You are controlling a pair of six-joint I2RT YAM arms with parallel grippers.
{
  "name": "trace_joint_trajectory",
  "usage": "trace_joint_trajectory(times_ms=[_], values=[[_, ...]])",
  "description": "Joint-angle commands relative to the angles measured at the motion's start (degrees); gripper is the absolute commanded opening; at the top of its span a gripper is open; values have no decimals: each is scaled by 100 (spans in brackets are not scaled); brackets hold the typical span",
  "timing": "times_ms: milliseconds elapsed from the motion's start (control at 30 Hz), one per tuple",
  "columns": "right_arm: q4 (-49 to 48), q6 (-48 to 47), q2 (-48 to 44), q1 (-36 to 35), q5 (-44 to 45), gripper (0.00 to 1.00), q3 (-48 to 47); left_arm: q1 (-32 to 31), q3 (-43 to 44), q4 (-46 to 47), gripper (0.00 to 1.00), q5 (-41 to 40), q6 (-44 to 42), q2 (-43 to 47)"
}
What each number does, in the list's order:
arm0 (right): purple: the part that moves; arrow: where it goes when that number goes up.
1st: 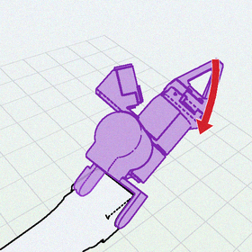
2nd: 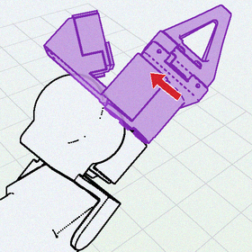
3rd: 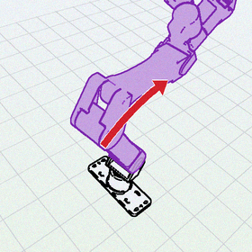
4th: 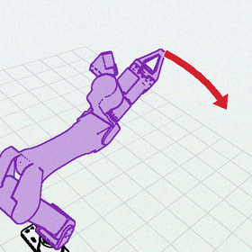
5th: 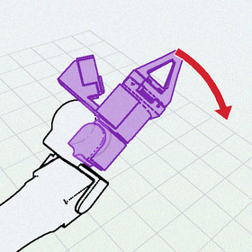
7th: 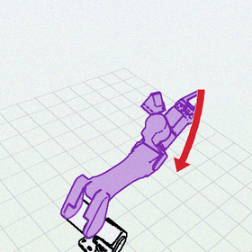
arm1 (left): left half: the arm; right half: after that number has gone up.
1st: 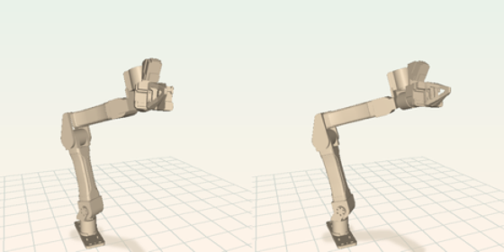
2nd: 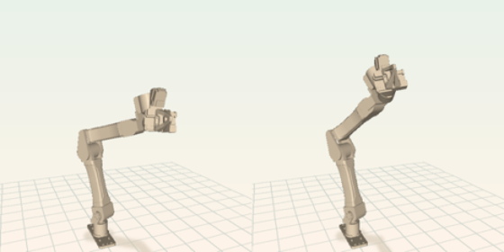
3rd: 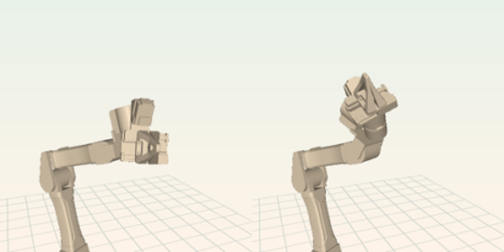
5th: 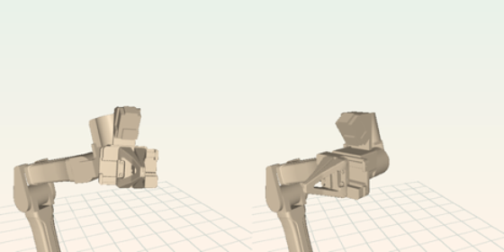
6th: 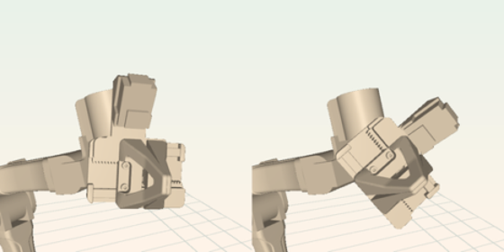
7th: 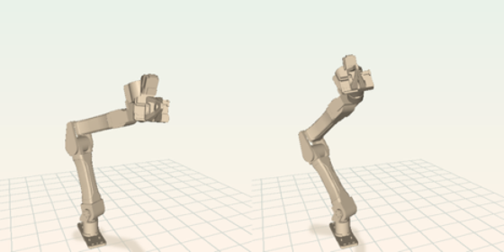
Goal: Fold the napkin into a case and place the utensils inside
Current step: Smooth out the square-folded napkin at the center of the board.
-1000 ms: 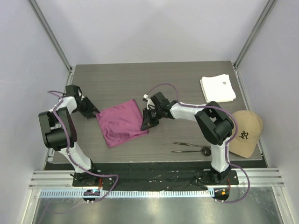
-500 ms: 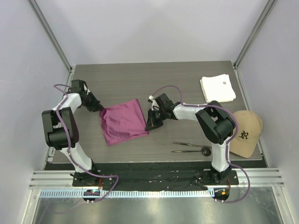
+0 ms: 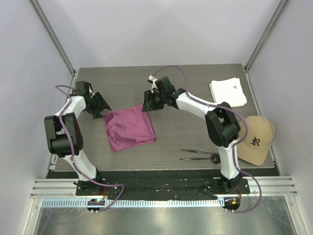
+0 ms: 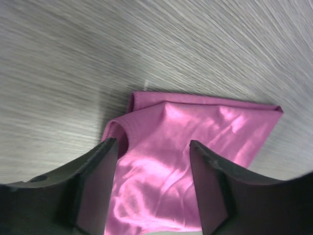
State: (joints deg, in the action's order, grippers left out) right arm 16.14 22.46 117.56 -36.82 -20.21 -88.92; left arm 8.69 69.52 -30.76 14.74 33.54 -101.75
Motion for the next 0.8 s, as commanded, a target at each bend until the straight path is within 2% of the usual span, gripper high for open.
trace_joint_trajectory(times_ms=[0,167,233,300,533,767], values=[[328,-619,355,34,623,59,-818,1,334,-237,67,-683,-321,376],[591,-848,856,52,702,61,-1425,10,545,-457,65,-771,-716,104],[592,-866,874,52,580,61,-1435,10,676,-526,62,-421,-927,-159],[592,-866,874,52,448,62,-1400,10,687,-519,60,-131,-1139,-309],[566,-927,778,61,237,61,-1172,1,625,-641,57,63,-1771,-450],[566,-682,497,52,70,61,-522,1,563,-676,59,-235,-1807,-406]])
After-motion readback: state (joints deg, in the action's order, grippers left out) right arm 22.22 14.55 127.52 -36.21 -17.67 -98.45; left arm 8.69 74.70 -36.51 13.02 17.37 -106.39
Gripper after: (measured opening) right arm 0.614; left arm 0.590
